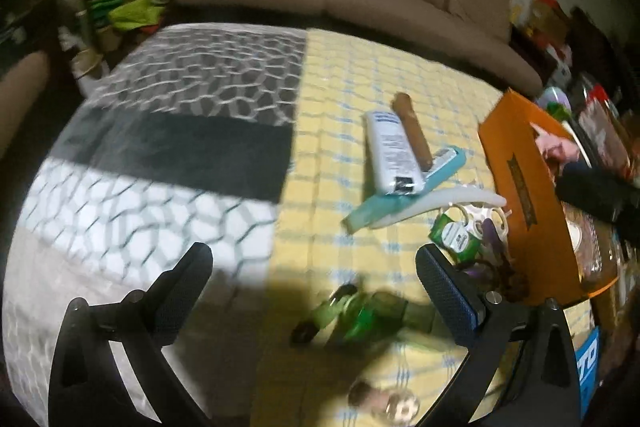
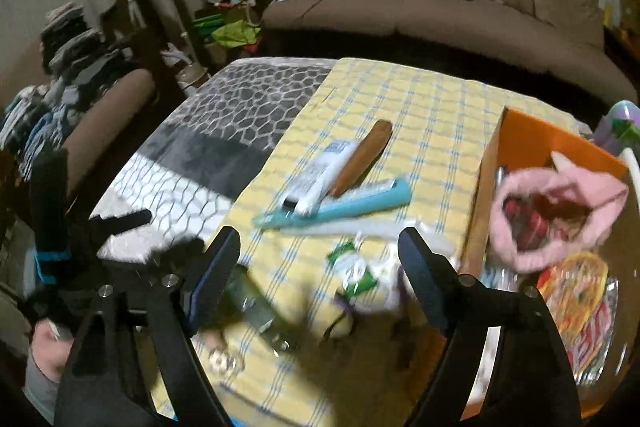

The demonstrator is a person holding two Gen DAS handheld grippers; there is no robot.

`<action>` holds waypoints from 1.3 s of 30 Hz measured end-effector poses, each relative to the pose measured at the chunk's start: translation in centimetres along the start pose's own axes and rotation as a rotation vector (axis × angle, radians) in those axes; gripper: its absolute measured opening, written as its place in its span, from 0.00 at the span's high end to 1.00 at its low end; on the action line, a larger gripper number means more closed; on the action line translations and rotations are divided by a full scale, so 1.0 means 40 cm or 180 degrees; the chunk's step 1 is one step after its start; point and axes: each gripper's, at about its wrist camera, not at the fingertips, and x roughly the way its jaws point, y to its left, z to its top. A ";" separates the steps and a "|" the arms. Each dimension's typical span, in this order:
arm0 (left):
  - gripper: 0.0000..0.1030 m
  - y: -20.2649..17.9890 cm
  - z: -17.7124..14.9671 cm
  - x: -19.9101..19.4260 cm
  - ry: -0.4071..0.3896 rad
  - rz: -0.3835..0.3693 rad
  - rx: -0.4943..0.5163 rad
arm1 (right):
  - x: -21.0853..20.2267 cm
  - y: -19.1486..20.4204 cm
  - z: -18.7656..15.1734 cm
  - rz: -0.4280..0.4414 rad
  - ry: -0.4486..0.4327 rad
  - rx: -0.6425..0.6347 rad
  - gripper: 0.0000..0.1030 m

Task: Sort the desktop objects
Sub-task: 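Move the right tool toward the wooden stick on the yellow cloth, then close the right tool on the wooden stick and lift it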

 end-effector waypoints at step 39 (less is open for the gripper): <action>0.00 -0.117 0.056 0.099 0.0138 -0.0330 0.0226 | 0.341 -0.133 0.134 0.0521 0.0899 0.0699 0.90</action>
